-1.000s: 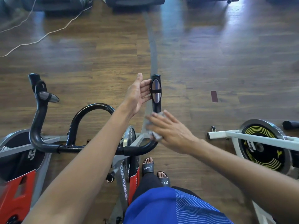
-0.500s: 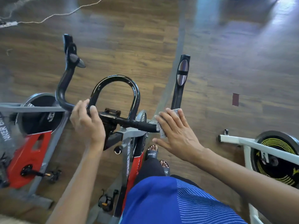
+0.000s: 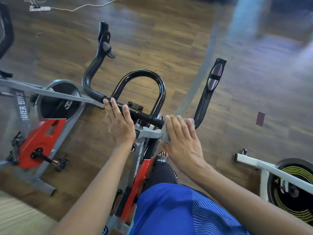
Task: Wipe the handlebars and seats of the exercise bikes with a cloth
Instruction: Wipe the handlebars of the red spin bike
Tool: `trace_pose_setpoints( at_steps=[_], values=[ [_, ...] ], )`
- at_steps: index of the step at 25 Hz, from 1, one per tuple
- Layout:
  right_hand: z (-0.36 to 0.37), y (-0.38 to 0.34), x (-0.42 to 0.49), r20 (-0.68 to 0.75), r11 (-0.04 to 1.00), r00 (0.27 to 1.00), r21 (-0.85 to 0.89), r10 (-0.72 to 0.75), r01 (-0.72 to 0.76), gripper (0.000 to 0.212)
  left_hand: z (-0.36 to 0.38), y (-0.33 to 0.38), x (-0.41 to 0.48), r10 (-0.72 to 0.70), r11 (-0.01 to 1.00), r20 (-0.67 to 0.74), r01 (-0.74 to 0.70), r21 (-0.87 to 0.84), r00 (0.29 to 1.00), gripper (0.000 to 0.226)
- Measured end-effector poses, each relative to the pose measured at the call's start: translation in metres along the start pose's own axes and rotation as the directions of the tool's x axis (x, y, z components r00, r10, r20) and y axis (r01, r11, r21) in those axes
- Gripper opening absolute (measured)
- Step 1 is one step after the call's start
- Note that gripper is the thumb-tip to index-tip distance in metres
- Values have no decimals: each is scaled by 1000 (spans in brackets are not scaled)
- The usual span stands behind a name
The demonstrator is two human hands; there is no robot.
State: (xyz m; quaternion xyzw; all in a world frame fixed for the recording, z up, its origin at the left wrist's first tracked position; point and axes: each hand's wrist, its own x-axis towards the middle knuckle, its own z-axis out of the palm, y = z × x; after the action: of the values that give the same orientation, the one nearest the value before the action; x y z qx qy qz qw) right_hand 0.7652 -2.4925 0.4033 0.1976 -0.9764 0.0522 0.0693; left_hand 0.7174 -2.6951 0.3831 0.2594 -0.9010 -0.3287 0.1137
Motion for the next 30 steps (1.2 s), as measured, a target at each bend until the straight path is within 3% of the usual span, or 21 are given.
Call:
trace_pose_setpoints(
  at_steps=[2,6,9,12,14,16,17,19,21,22,24,26,28,30],
  values=[
    [-1,12,-10,7,998,999,-36,-42,42,83,1,2,0,-6,1000,7,6,4,1000,66],
    [10,-13,10,21,999,999,-17,41,-40,88,1,0,1,-9,1000,-9,9,7,1000,65],
    [3,-1,9,25,999,999,21,-35,34,73,0,0,2,-7,1000,-50,6,-10,999,65],
    [-17,22,16,132,972,978,193,-159,132,72,0,18,6,41,996,-187,-56,-74,981,57],
    [-32,34,25,235,892,955,448,-180,58,67,5,41,2,127,976,-219,-161,-146,967,49],
    [-52,46,35,335,722,937,672,-99,-164,54,11,64,-7,205,941,-210,-252,-225,956,41],
    [-61,49,41,361,582,932,764,-26,-279,42,14,73,-14,225,922,-201,-275,-273,953,39],
    [-72,61,46,459,109,876,873,147,-475,20,18,90,-33,215,891,-166,-262,-371,963,36],
    [-77,75,45,617,-402,767,757,179,-515,17,20,108,-53,177,868,-63,-186,-461,982,33],
    [-78,83,41,663,-550,736,671,141,-498,21,21,119,-62,159,850,22,-125,-512,987,31],
    [-84,101,28,680,-671,731,565,49,-480,36,26,144,-84,148,776,230,31,-630,962,43],
    [-87,116,12,656,-690,755,548,3,-473,37,32,166,-104,110,725,434,226,-650,894,59],
    [-92,131,-5,654,-682,756,553,-1,-479,29,39,181,-128,108,685,517,313,-657,849,40],
    [-98,147,-17,655,-644,755,567,-25,-514,24,41,191,-148,113,672,477,286,-683,871,21]
  ],
)
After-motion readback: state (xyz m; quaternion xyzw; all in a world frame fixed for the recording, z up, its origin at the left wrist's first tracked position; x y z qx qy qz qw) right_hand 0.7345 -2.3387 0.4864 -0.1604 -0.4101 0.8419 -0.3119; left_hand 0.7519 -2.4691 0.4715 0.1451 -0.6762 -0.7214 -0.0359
